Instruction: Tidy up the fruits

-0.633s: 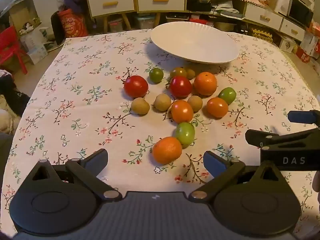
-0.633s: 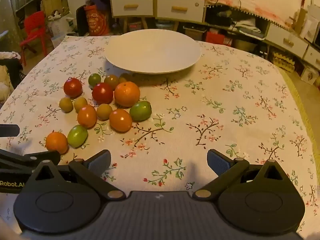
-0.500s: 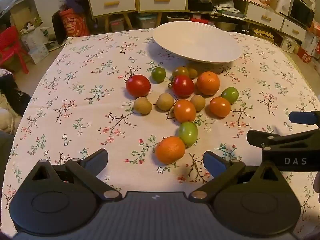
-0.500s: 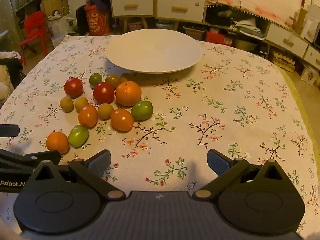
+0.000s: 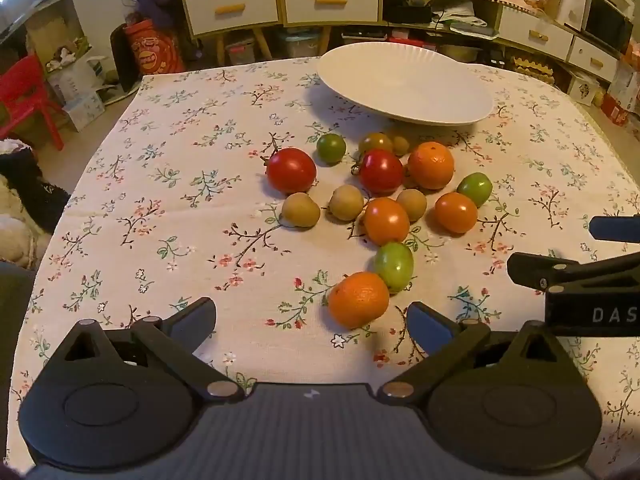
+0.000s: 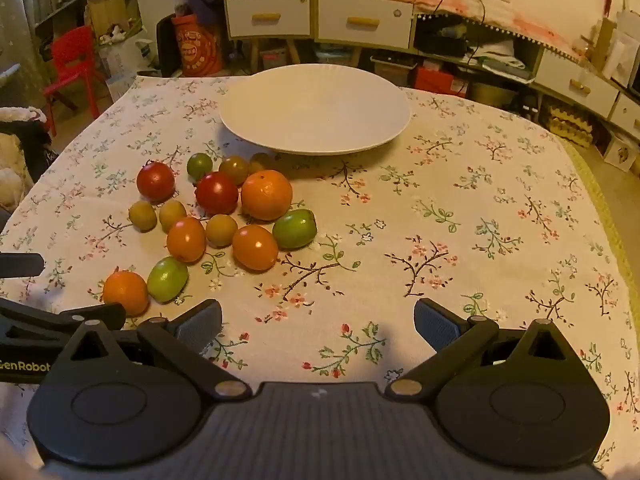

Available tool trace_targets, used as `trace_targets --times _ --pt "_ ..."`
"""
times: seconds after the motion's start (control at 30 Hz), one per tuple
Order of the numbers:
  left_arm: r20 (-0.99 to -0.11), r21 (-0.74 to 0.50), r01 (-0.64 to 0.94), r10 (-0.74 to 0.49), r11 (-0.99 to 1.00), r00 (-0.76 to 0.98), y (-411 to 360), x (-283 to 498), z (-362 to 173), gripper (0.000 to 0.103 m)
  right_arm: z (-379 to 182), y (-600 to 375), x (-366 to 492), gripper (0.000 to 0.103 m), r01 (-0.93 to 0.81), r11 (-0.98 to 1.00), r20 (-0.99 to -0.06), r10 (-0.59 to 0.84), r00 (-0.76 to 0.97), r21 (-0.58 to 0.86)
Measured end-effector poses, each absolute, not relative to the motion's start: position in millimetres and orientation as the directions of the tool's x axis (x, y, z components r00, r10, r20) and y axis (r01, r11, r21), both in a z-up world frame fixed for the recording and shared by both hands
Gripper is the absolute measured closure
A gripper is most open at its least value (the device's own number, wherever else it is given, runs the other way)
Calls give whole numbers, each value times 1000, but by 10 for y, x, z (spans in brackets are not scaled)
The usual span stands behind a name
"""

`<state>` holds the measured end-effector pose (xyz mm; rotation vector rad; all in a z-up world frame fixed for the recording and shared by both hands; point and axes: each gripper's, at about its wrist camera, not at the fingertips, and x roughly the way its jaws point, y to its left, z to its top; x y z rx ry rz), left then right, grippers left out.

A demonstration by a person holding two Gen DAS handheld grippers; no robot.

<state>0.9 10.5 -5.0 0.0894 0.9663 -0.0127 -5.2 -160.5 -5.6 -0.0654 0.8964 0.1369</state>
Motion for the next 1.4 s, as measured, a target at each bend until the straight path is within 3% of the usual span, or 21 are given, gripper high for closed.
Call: trace_targets --times 1.4 --pt "-823 68 50 28 996 567 102 13 -60 9 -65 -1589 -68 0 -152 988 -783 102 613 11"
